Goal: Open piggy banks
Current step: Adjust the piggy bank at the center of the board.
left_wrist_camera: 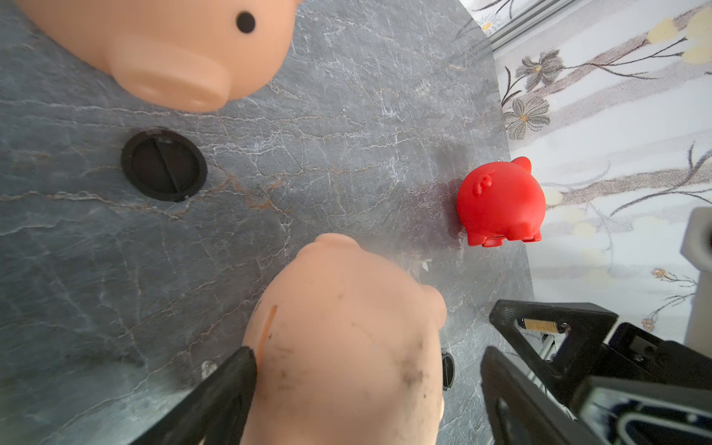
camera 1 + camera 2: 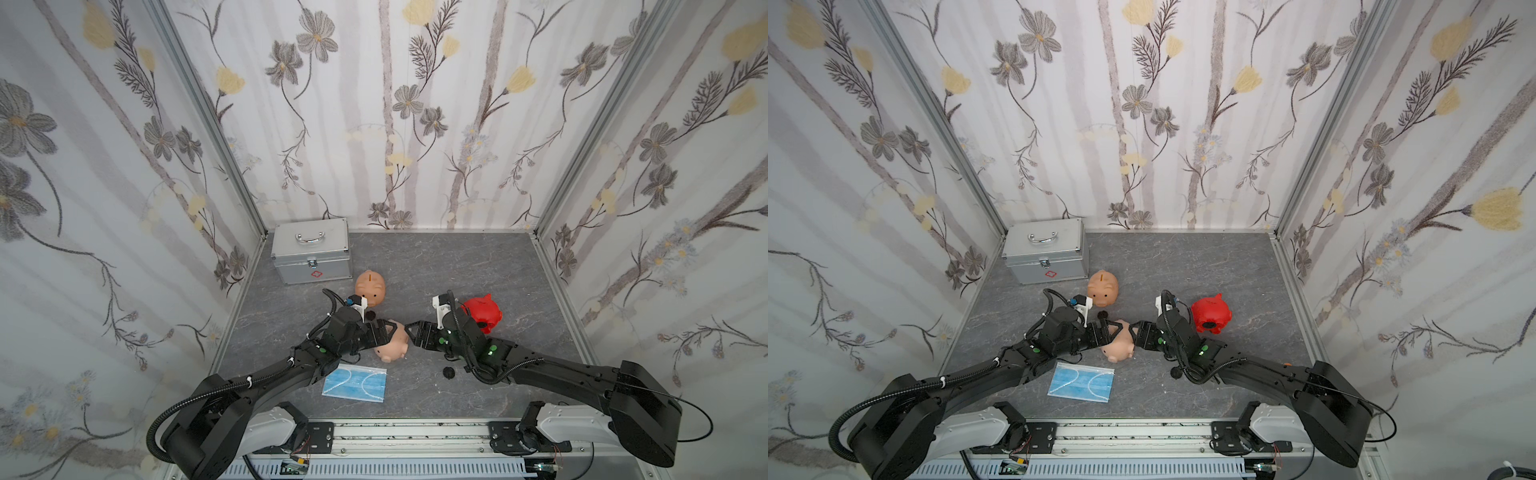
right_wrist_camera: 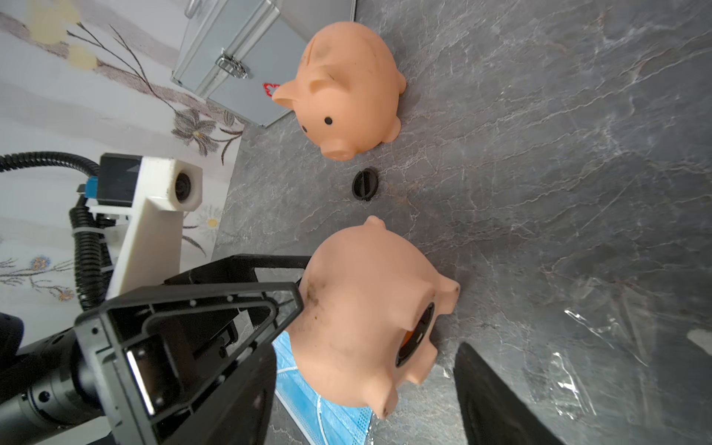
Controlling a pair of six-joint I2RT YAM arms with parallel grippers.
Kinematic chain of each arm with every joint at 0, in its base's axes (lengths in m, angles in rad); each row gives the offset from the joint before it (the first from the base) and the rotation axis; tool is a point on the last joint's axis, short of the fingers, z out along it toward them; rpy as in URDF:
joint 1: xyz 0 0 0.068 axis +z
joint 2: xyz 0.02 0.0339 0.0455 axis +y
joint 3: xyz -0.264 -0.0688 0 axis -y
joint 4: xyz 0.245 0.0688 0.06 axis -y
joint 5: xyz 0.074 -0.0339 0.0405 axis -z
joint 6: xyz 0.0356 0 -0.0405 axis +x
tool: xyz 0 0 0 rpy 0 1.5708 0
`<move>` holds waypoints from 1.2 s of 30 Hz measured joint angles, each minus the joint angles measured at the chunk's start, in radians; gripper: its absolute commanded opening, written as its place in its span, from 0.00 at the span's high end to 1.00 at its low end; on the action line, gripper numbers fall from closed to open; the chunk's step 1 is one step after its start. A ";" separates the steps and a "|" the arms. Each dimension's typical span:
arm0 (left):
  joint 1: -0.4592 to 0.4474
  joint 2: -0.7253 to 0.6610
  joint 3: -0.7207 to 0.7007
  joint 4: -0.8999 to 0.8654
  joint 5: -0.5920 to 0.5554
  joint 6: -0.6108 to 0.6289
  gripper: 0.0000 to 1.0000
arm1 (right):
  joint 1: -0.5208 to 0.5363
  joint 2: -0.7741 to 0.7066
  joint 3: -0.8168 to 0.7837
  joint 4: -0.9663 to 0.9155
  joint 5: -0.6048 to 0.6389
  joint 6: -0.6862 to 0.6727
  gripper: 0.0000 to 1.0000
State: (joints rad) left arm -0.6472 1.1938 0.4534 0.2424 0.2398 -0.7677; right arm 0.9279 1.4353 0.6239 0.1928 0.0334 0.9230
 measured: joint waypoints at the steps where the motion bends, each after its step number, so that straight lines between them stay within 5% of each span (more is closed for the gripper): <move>1: -0.001 0.000 0.000 0.000 -0.001 0.000 0.16 | -0.001 0.016 0.010 0.008 -0.009 0.000 0.26; 18: -0.006 -0.010 -0.004 0.000 -0.001 0.000 0.37 | -0.006 0.155 0.077 -0.004 -0.066 0.053 0.21; 36: -0.006 -0.015 -0.013 -0.009 -0.018 0.000 0.34 | -0.009 0.215 0.071 0.033 -0.092 0.080 0.26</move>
State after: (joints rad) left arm -0.6537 1.1790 0.4400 0.2333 0.2214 -0.7681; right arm 0.9192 1.6505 0.6945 0.2256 -0.0589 1.0027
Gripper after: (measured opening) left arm 0.617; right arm 0.748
